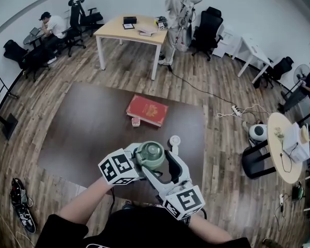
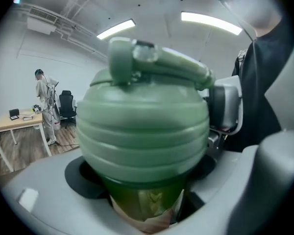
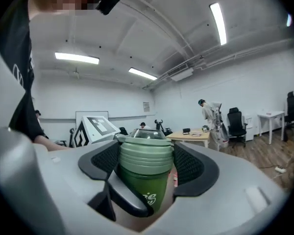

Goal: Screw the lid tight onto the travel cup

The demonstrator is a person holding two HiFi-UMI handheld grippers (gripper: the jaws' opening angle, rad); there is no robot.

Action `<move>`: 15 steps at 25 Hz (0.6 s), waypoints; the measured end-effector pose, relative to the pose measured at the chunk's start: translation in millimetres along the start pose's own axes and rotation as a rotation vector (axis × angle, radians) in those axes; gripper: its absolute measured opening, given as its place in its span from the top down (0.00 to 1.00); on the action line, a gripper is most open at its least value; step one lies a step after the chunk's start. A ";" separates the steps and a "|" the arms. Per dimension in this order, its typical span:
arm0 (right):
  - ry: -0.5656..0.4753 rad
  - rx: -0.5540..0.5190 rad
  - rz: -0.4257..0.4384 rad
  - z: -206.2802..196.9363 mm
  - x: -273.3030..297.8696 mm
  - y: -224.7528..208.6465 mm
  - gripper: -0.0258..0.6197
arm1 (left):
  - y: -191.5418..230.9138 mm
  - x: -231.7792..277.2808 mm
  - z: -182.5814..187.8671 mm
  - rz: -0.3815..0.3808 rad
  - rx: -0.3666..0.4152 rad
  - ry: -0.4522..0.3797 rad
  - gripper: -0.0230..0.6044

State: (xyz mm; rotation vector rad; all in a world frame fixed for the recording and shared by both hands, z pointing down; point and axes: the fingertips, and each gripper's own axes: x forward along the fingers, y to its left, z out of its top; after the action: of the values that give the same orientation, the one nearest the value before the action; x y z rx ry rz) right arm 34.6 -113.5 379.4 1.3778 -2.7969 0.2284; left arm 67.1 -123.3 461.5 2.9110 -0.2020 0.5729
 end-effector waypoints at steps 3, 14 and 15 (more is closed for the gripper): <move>-0.034 0.004 0.164 10.1 -8.5 -2.6 0.35 | -3.0 -3.8 -1.3 -0.027 0.000 0.007 0.30; 0.121 -0.033 0.833 -9.5 -23.6 10.9 0.31 | -54.2 1.7 -3.4 -0.243 0.054 0.049 0.30; 0.131 -0.027 0.859 -10.8 -23.6 13.7 0.31 | -54.9 2.2 -3.6 -0.240 0.056 0.052 0.30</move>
State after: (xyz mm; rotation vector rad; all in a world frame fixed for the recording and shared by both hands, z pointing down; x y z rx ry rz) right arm 37.7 -85.2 386.5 0.0692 -3.0515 0.2623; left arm 76.8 -69.2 458.0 2.9101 0.1704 0.6205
